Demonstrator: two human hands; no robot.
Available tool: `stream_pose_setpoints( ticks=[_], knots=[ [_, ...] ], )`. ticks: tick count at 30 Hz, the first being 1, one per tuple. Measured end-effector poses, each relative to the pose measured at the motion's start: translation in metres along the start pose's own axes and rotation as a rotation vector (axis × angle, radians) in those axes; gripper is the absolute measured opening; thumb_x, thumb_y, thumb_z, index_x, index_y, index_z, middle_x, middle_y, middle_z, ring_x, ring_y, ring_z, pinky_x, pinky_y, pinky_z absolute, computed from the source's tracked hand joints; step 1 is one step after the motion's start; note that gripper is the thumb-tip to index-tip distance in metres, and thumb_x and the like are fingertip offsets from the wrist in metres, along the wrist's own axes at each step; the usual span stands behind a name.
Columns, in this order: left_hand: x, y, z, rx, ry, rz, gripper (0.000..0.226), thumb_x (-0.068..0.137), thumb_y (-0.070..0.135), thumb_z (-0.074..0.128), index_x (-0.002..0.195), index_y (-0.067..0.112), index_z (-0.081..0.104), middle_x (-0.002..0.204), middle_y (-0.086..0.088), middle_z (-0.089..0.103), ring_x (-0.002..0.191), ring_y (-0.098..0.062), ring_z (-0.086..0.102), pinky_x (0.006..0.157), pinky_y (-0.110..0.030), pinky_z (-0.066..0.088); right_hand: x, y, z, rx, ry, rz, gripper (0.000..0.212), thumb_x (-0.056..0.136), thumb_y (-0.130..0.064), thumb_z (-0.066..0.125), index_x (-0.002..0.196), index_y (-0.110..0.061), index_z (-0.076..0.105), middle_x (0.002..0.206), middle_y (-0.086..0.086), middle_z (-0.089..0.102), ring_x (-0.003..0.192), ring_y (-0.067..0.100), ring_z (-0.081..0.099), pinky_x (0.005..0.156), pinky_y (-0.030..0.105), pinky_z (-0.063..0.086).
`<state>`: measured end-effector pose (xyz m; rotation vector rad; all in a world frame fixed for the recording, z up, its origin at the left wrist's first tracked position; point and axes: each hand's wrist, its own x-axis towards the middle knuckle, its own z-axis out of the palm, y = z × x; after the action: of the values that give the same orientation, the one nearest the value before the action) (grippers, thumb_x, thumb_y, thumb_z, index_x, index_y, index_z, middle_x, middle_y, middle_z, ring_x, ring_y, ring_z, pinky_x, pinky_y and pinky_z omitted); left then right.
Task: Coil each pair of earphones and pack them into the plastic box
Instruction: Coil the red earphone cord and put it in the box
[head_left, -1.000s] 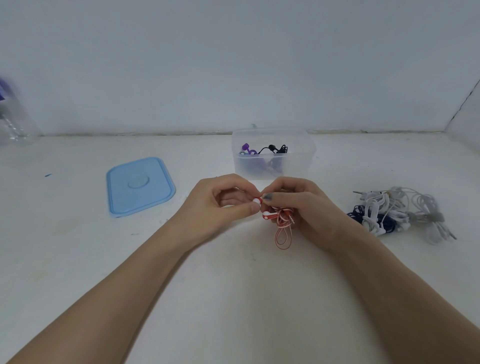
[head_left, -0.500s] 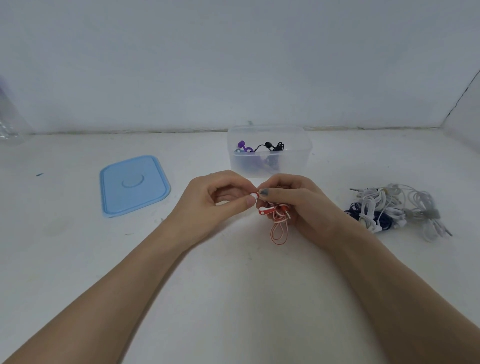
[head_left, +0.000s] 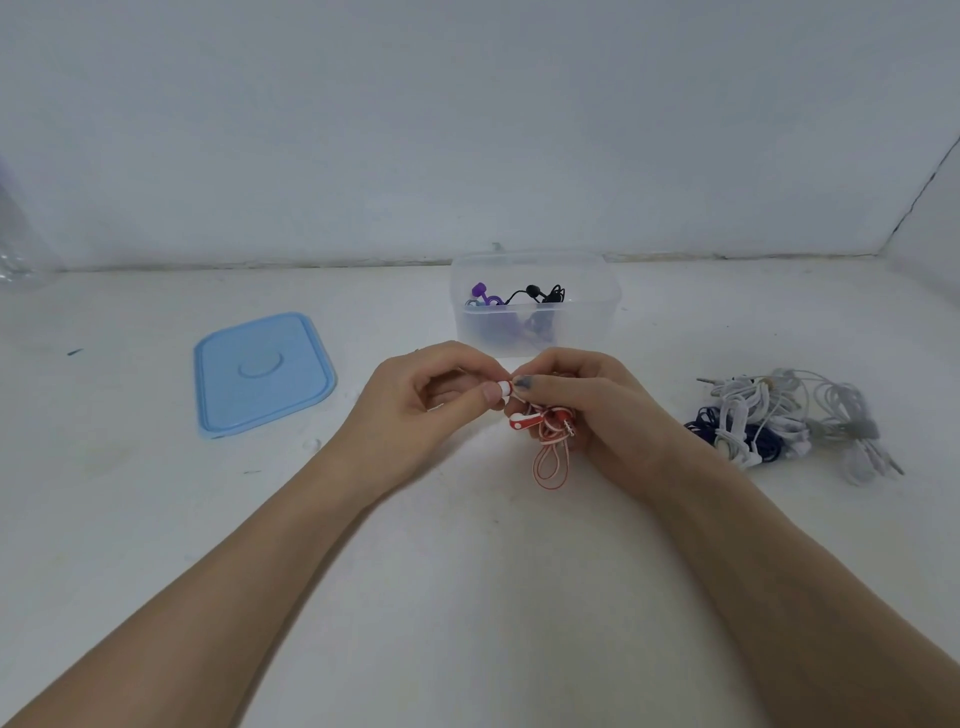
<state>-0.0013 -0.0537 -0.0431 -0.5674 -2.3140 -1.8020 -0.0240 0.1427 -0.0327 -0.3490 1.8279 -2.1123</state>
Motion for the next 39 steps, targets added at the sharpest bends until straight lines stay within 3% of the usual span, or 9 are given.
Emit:
stream_pose_setpoints(
  ticks=[3, 8, 14, 19, 24, 27, 31, 37, 39],
  knots=[
    [0.0, 0.0, 0.0, -0.027, -0.018, -0.01, 0.015, 0.091, 0.013, 0.067, 0.102, 0.002, 0.071, 0.094, -0.014, 0.078, 0.096, -0.031, 0.076, 0.099, -0.054, 0.055, 0.0, 0.0, 0.001, -0.005, 0.001, 0.006, 0.008, 0.09, 0.002, 0.062, 0.085, 0.001, 0.067, 0.083, 0.019, 0.071, 0.063, 0.017, 0.064, 0.05, 0.021, 0.045],
    [-0.001, 0.001, 0.0, 0.012, -0.015, 0.025, 0.019, 0.102, 0.006, 0.052, 0.102, 0.0, 0.071, 0.096, -0.008, 0.077, 0.094, -0.023, 0.075, 0.086, -0.024, 0.055, 0.001, 0.001, 0.002, -0.012, 0.025, 0.005, 0.01, 0.09, -0.002, 0.065, 0.082, -0.006, 0.071, 0.079, 0.012, 0.071, 0.063, 0.016, 0.064, 0.054, 0.021, 0.046],
    [-0.002, 0.006, 0.0, 0.092, 0.059, 0.055, 0.012, 0.094, 0.015, 0.055, 0.103, 0.012, 0.063, 0.092, -0.002, 0.071, 0.085, -0.019, 0.073, 0.082, -0.025, 0.054, 0.0, -0.002, 0.005, -0.024, 0.077, 0.001, 0.007, 0.091, -0.006, 0.065, 0.087, -0.006, 0.071, 0.077, 0.01, 0.073, 0.062, 0.014, 0.064, 0.052, 0.022, 0.043],
    [-0.003, 0.006, 0.0, 0.402, 0.033, 0.311, 0.027, 0.077, 0.0, 0.073, 0.099, 0.012, 0.063, 0.091, 0.002, 0.057, 0.077, -0.016, 0.059, 0.074, -0.026, 0.049, 0.003, 0.002, 0.008, -0.063, 0.167, -0.013, 0.008, 0.092, -0.012, 0.066, 0.086, -0.015, 0.071, 0.082, 0.008, 0.076, 0.069, 0.022, 0.06, 0.052, 0.027, 0.036],
    [-0.002, 0.0, 0.004, 0.487, 0.003, 0.328, 0.018, 0.085, 0.006, 0.078, 0.099, 0.014, 0.072, 0.096, 0.005, 0.055, 0.077, -0.014, 0.057, 0.073, -0.021, 0.046, 0.005, 0.004, 0.007, -0.063, 0.17, -0.031, 0.011, 0.091, -0.012, 0.067, 0.083, -0.019, 0.072, 0.078, 0.006, 0.071, 0.057, 0.015, 0.053, 0.049, 0.023, 0.037],
    [-0.001, 0.001, 0.002, 0.479, 0.023, 0.355, 0.015, 0.089, 0.002, 0.072, 0.1, 0.011, 0.07, 0.096, 0.004, 0.058, 0.079, -0.013, 0.058, 0.073, -0.024, 0.048, 0.005, 0.005, 0.007, -0.062, 0.17, -0.056, 0.013, 0.092, -0.012, 0.067, 0.089, -0.023, 0.073, 0.085, 0.01, 0.071, 0.062, 0.018, 0.054, 0.056, 0.027, 0.04],
    [-0.003, 0.003, 0.001, 0.468, 0.038, 0.268, 0.016, 0.092, 0.005, 0.07, 0.099, 0.019, 0.065, 0.088, 0.013, 0.063, 0.08, -0.012, 0.06, 0.075, -0.019, 0.047, 0.004, 0.007, 0.008, -0.135, 0.18, -0.091, 0.025, 0.096, -0.01, 0.06, 0.089, -0.03, 0.073, 0.086, 0.003, 0.07, 0.076, 0.021, 0.053, 0.067, 0.033, 0.04],
    [-0.001, -0.001, -0.003, 0.395, 0.105, 0.136, 0.009, 0.094, 0.019, 0.069, 0.091, 0.022, 0.062, 0.08, 0.005, 0.065, 0.079, -0.019, 0.063, 0.075, -0.04, 0.052, 0.003, 0.007, 0.012, -0.281, 0.12, -0.086, 0.012, 0.094, -0.011, 0.063, 0.094, -0.017, 0.074, 0.076, -0.001, 0.066, 0.067, 0.011, 0.055, 0.062, 0.023, 0.045],
    [-0.001, 0.0, -0.003, 0.396, 0.121, 0.119, 0.007, 0.095, 0.019, 0.068, 0.09, 0.021, 0.064, 0.08, 0.005, 0.066, 0.078, -0.019, 0.063, 0.074, -0.039, 0.052, 0.002, 0.008, 0.012, -0.349, 0.099, -0.098, 0.007, 0.091, -0.012, 0.068, 0.095, -0.014, 0.073, 0.077, -0.002, 0.069, 0.066, 0.01, 0.06, 0.065, 0.021, 0.049]
  ],
)
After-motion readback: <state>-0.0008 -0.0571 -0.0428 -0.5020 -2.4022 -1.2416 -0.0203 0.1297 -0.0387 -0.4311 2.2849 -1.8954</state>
